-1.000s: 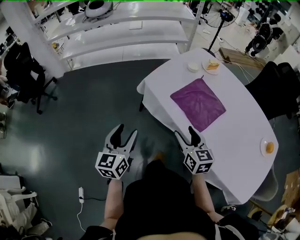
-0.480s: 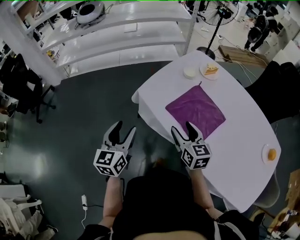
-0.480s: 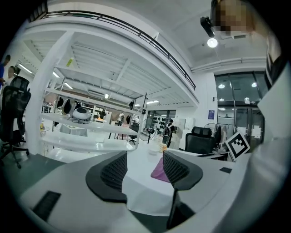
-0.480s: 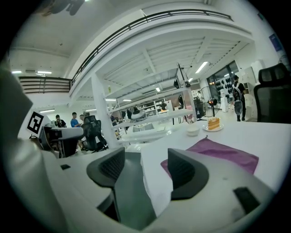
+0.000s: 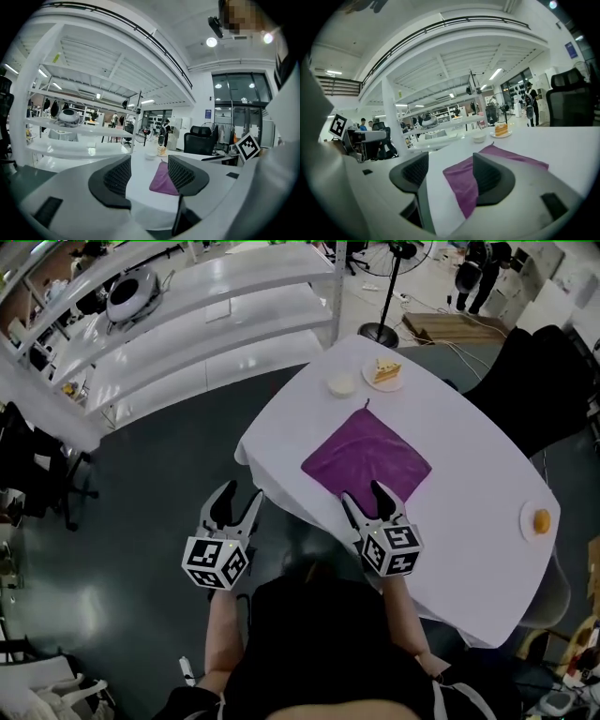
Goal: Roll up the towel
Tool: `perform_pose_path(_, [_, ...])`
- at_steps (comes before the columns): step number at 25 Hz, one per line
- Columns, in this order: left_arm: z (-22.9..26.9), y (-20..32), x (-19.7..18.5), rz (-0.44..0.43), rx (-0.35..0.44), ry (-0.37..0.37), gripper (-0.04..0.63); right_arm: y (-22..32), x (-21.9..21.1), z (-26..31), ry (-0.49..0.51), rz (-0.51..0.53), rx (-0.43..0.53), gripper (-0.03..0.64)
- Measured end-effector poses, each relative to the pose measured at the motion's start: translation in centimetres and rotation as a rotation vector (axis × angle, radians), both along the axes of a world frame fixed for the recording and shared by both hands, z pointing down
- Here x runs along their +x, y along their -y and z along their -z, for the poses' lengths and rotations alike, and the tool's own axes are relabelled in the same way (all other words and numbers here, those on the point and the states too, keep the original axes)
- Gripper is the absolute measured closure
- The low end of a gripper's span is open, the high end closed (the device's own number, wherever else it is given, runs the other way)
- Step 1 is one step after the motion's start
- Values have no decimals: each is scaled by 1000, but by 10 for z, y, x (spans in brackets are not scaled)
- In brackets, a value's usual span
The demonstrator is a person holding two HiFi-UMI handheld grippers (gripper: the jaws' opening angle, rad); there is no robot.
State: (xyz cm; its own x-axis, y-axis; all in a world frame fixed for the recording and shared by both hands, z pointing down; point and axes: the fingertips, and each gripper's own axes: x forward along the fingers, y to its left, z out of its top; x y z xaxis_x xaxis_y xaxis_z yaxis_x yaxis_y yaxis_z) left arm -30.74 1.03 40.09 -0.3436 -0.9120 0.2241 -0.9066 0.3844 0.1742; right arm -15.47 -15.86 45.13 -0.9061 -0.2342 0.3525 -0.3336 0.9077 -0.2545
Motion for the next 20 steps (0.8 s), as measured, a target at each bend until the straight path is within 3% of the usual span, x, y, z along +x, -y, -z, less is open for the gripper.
perform_pose_path(12, [-31,88,24,-245,-73,-27,344,38,64,-28,-72,-219,-35,309])
perform_pose_path(20, [-64,140,7,-467,-176,8,344,57,69,-45,-119,-355,-55,309])
